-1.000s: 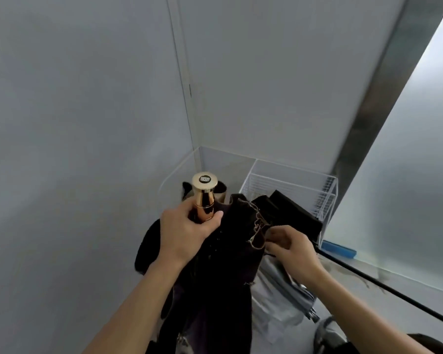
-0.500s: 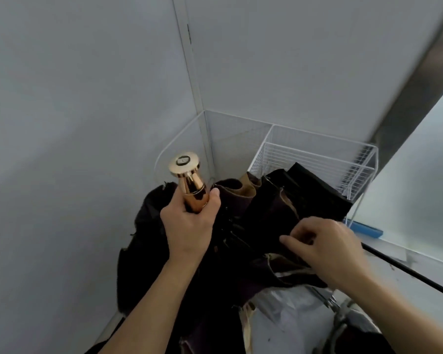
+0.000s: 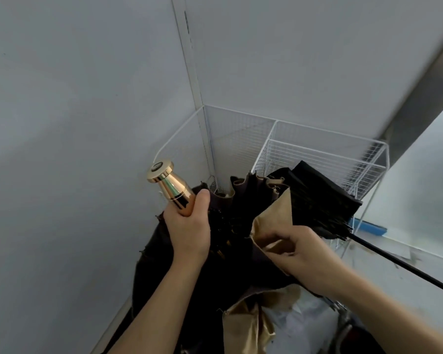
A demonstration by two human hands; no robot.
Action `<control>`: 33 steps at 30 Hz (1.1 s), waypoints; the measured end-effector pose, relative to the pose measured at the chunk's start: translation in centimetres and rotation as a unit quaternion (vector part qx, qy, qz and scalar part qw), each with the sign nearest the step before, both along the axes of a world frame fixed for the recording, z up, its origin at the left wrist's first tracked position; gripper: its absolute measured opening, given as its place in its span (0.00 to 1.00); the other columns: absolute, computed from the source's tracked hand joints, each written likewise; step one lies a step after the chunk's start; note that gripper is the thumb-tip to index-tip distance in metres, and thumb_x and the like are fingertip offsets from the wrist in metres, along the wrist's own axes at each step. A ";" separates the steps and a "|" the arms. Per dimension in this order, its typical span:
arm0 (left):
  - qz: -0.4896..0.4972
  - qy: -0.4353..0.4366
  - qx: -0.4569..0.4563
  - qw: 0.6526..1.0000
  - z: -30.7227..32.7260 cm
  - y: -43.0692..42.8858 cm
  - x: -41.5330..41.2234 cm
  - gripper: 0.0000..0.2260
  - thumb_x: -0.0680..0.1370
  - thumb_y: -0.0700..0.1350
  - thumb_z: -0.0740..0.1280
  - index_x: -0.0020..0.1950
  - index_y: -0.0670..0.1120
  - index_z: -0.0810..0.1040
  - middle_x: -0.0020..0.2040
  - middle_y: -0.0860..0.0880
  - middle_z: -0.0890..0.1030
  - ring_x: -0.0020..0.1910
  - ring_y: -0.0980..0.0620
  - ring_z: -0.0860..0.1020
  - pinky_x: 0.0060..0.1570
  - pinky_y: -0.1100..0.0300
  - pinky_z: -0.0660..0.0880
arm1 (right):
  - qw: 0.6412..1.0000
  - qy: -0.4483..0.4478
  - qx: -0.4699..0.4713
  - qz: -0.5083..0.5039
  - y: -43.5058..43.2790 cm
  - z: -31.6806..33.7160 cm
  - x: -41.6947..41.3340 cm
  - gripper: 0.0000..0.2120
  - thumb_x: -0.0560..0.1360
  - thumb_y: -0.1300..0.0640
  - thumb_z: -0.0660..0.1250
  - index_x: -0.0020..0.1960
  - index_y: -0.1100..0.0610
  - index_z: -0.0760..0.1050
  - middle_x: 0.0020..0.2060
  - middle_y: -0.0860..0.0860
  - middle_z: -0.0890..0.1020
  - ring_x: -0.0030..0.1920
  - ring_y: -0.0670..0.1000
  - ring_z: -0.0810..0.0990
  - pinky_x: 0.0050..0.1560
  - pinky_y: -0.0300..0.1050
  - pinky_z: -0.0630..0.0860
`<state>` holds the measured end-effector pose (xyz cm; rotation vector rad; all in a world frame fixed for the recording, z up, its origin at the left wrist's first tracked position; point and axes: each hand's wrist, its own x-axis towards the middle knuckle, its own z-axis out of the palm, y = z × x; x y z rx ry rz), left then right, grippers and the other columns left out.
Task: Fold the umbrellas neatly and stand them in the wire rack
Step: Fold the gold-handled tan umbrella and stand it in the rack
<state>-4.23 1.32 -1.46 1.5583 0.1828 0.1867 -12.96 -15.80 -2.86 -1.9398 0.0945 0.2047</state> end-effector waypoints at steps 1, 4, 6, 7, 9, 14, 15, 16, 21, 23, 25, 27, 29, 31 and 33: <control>-0.016 0.004 -0.017 1.000 0.0 -0.2 -0.1 0.13 0.77 0.43 0.69 0.45 0.31 0.76 0.38 0.42 0.76 0.33 0.56 0.75 0.35 0.63 0.74 | 1.000 0.001 -0.005 -0.012 0.3 -0.2 0.4 0.06 0.74 0.58 0.74 0.49 0.48 0.83 0.43 0.42 0.85 0.41 0.45 0.85 0.42 0.43 0.83; -0.076 0.032 -0.044 0.996 0.1 -0.4 -0.5 0.16 0.71 0.54 0.68 0.44 0.41 0.83 0.49 0.43 0.83 0.52 0.55 0.79 0.54 0.56 0.74 | 0.998 -0.015 -0.027 -0.052 1.1 -0.9 1.8 0.04 0.72 0.56 0.75 0.43 0.47 0.83 0.40 0.41 0.85 0.41 0.43 0.83 0.43 0.42 0.81; -0.102 0.052 -0.070 0.991 0.2 -0.4 -0.7 0.20 0.68 0.59 0.68 0.48 0.45 0.80 0.50 0.44 0.85 0.62 0.45 0.76 0.67 0.43 0.69 | 0.997 -0.038 -0.037 -0.062 1.7 -1.4 2.5 0.04 0.72 0.55 0.76 0.40 0.47 0.83 0.38 0.43 0.85 0.41 0.43 0.83 0.44 0.42 0.80; -0.113 0.056 -0.089 0.988 0.2 -0.4 -0.6 0.25 0.66 0.61 0.68 0.52 0.43 0.79 0.49 0.45 0.86 0.64 0.43 0.75 0.69 0.40 0.66 | 0.996 -0.047 -0.047 -0.065 1.8 -1.8 2.8 0.06 0.72 0.54 0.76 0.38 0.46 0.82 0.37 0.43 0.84 0.40 0.42 0.82 0.42 0.41 0.78; -0.125 0.057 -0.103 0.985 0.3 -0.3 -0.4 0.34 0.66 0.63 0.68 0.59 0.36 0.76 0.45 0.50 0.86 0.63 0.46 0.75 0.69 0.42 0.67 | 0.995 -0.040 -0.052 -0.073 1.8 -2.4 3.2 0.11 0.72 0.56 0.76 0.35 0.42 0.80 0.35 0.42 0.83 0.39 0.42 0.81 0.39 0.37 0.76; -0.129 0.023 -0.073 0.989 0.5 0.3 0.2 0.43 0.68 0.56 0.70 0.61 0.19 0.62 0.29 0.44 0.80 0.36 0.46 0.82 0.52 0.60 0.78 | 0.997 0.000 -0.019 -0.071 1.8 -2.3 3.1 0.06 0.71 0.54 0.77 0.37 0.48 0.82 0.34 0.46 0.84 0.35 0.44 0.81 0.37 0.42 0.78; -0.132 0.017 -0.072 0.988 0.4 0.3 0.2 0.38 0.71 0.52 0.70 0.60 0.19 0.63 0.27 0.44 0.78 0.32 0.47 0.81 0.45 0.67 0.77 | 0.993 -0.039 -0.013 -0.113 1.7 -1.9 3.1 0.06 0.70 0.55 0.77 0.38 0.49 0.82 0.33 0.46 0.83 0.33 0.42 0.80 0.35 0.40 0.76; -0.133 0.019 -0.070 0.988 0.3 0.4 0.3 0.30 0.75 0.48 0.69 0.59 0.22 0.65 0.26 0.44 0.77 0.30 0.47 0.79 0.40 0.71 0.75 | 0.980 -0.089 -0.017 -0.177 1.3 -1.5 3.0 0.06 0.70 0.56 0.77 0.39 0.49 0.81 0.33 0.45 0.83 0.33 0.41 0.79 0.35 0.38 0.74; -0.131 0.019 -0.037 0.990 0.4 1.2 0.6 0.08 0.79 0.39 0.65 0.46 0.33 0.72 0.24 0.45 0.75 0.28 0.47 0.79 0.39 0.73 0.74 | 0.965 -0.045 -0.018 -0.258 -1.0 -0.1 3.7 0.31 0.68 0.48 0.77 0.68 0.46 0.71 0.60 0.44 0.78 0.59 0.45 0.77 0.57 0.48 0.76; -0.131 0.022 -0.051 0.990 0.4 1.5 0.7 0.17 0.79 0.43 0.67 0.49 0.27 0.72 0.25 0.43 0.76 0.31 0.47 0.80 0.44 0.73 0.73 | 0.972 0.038 0.094 -0.211 -1.1 -0.6 3.9 0.35 0.67 0.52 0.78 0.71 0.51 0.70 0.55 0.51 0.84 0.53 0.50 0.84 0.54 0.50 0.81; -0.135 0.012 -0.054 0.989 0.3 1.7 0.9 0.24 0.75 0.50 0.66 0.50 0.27 0.73 0.26 0.44 0.79 0.36 0.45 0.81 0.54 0.66 0.71 | 0.977 0.051 0.121 -0.170 -0.8 -0.7 3.8 0.25 0.70 0.59 0.77 0.65 0.55 0.75 0.44 0.54 0.87 0.44 0.53 0.86 0.48 0.49 0.82; -0.124 0.017 -0.059 0.990 0.3 1.8 1.2 0.27 0.72 0.54 0.65 0.52 0.28 0.74 0.27 0.45 0.80 0.42 0.45 0.82 0.58 0.60 0.69 | 0.982 0.031 0.118 -0.142 -0.5 -0.8 3.6 0.12 0.71 0.62 0.75 0.55 0.59 0.82 0.39 0.54 0.87 0.40 0.54 0.86 0.44 0.46 0.82; -0.102 0.032 -0.075 0.991 0.2 1.9 1.6 0.26 0.71 0.56 0.65 0.52 0.31 0.75 0.27 0.46 0.80 0.46 0.43 0.82 0.64 0.52 0.68 | 0.981 0.016 0.140 -0.131 -0.4 -0.5 3.4 0.03 0.72 0.62 0.75 0.44 0.61 0.83 0.35 0.56 0.85 0.36 0.54 0.83 0.39 0.44 0.81; -0.085 0.053 -0.083 0.991 0.2 2.0 1.8 0.23 0.70 0.56 0.66 0.50 0.36 0.74 0.27 0.47 0.80 0.46 0.45 0.81 0.67 0.44 0.67 | 0.978 0.016 0.165 -0.123 -0.6 -0.3 3.3 0.07 0.71 0.59 0.76 0.42 0.63 0.82 0.36 0.61 0.83 0.36 0.56 0.82 0.40 0.47 0.80; -0.078 0.064 -0.089 0.991 0.1 2.1 2.0 0.20 0.70 0.56 0.66 0.47 0.39 0.74 0.27 0.47 0.80 0.44 0.48 0.79 0.66 0.40 0.68 | 0.971 0.021 0.211 -0.115 -0.8 -0.1 3.3 0.15 0.67 0.55 0.76 0.47 0.65 0.82 0.40 0.63 0.83 0.40 0.57 0.83 0.43 0.47 0.81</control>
